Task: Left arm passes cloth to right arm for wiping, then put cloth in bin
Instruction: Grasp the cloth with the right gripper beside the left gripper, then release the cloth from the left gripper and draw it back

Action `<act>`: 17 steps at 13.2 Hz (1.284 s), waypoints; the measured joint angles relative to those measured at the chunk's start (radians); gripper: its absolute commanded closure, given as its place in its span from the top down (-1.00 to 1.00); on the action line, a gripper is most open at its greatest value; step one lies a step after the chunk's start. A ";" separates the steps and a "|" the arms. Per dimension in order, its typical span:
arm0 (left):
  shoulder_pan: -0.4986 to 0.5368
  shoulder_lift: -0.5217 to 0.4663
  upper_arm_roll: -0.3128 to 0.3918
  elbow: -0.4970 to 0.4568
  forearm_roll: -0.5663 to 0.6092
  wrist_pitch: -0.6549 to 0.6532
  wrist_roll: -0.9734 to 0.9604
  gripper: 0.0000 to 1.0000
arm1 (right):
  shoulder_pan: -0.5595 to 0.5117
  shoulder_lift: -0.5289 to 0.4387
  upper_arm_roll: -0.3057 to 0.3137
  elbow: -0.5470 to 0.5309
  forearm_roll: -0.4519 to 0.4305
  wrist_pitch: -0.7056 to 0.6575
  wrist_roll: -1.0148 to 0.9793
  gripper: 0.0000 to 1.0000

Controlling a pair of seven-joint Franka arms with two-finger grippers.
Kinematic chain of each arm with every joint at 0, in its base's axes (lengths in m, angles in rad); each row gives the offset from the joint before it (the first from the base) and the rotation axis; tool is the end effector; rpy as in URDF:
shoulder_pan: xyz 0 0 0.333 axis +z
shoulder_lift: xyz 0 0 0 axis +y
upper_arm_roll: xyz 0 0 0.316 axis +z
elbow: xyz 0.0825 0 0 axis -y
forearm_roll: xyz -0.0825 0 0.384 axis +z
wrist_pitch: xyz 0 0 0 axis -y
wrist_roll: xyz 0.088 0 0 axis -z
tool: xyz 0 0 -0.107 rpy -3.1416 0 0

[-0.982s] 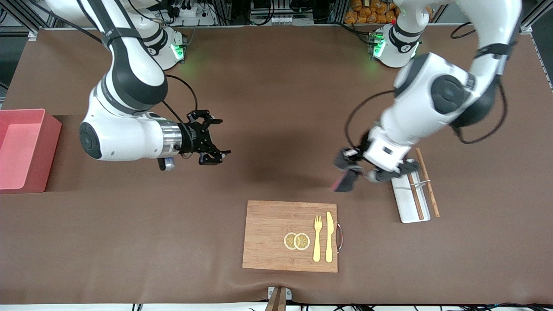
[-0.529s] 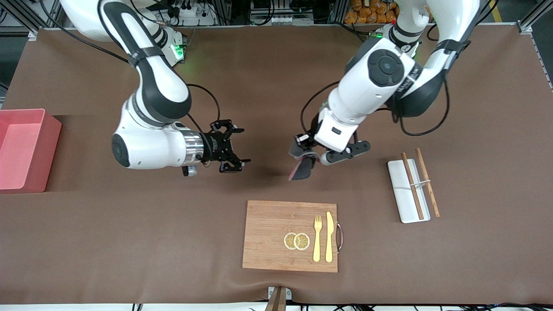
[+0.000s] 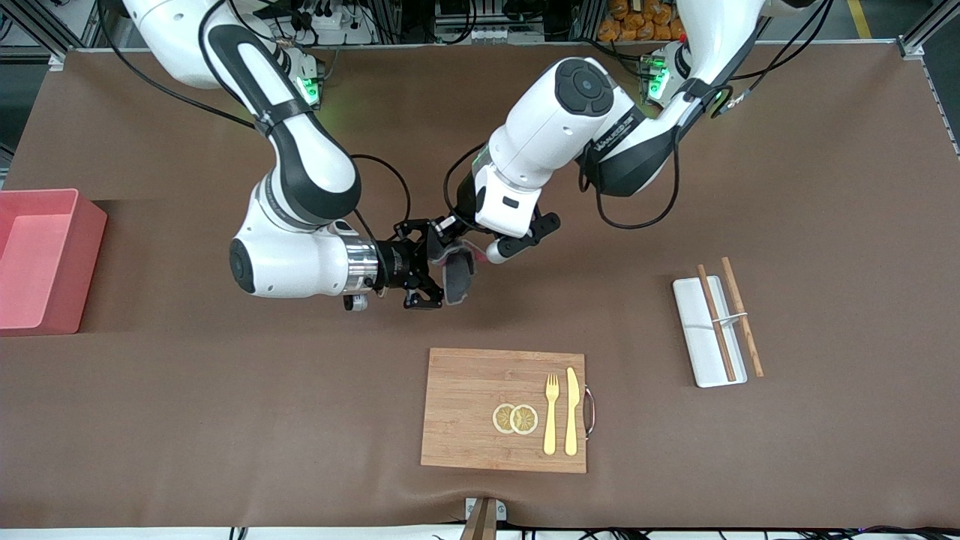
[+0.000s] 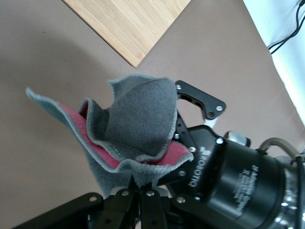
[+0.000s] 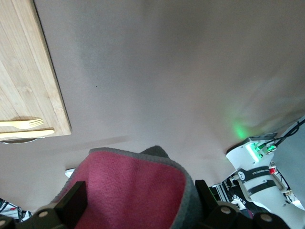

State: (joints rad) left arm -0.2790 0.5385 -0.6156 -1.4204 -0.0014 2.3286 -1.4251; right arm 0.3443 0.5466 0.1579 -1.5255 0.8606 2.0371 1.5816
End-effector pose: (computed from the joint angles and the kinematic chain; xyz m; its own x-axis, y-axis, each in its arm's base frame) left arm 0.5289 -0.5049 0.4804 0.7959 0.5586 -0.2334 0.5968 -0.6590 0.4577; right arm 0.6066 0.3607 0.3623 -0.0559 -0.6960 -0.7159 -0.9707 -0.1300 0.2021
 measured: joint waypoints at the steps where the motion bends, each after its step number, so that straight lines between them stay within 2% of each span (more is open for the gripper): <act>1: 0.000 0.009 0.002 0.004 0.000 0.007 -0.006 -1.00 | 0.004 0.003 0.000 0.000 0.000 0.006 0.000 -0.98; 7: 0.001 0.020 0.005 0.011 0.000 0.018 -0.009 -0.99 | 0.006 0.007 -0.001 0.001 0.000 0.007 0.000 -1.00; 8: 0.002 0.020 0.006 0.012 0.000 0.018 -0.010 -0.52 | 0.006 0.007 -0.003 0.001 0.000 0.007 0.000 -1.00; 9: 0.004 0.020 0.006 0.015 0.000 0.018 -0.013 0.09 | 0.006 0.007 -0.004 0.001 0.000 0.007 0.000 -1.00; 10: 0.009 0.019 0.007 0.020 0.000 0.018 -0.015 0.99 | 0.006 0.007 -0.005 0.002 -0.002 0.007 0.000 -1.00; 13: 0.020 0.001 0.009 0.038 0.000 -0.039 -0.015 1.00 | 0.005 0.007 -0.011 0.002 -0.029 -0.001 -0.001 -1.00; 14: 0.024 -0.015 0.016 0.041 0.000 -0.074 -0.015 1.00 | 0.003 0.007 -0.016 0.003 -0.064 -0.018 -0.003 -1.00; 17: 0.088 -0.083 0.029 0.047 0.027 -0.211 0.014 1.00 | -0.019 0.007 -0.026 0.008 -0.280 -0.072 -0.004 -1.00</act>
State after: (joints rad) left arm -0.1907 0.4557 -0.5864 -1.3730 0.0257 2.1181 -1.4114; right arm 0.3250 0.5534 0.1320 -1.5178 0.5805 1.9650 1.5773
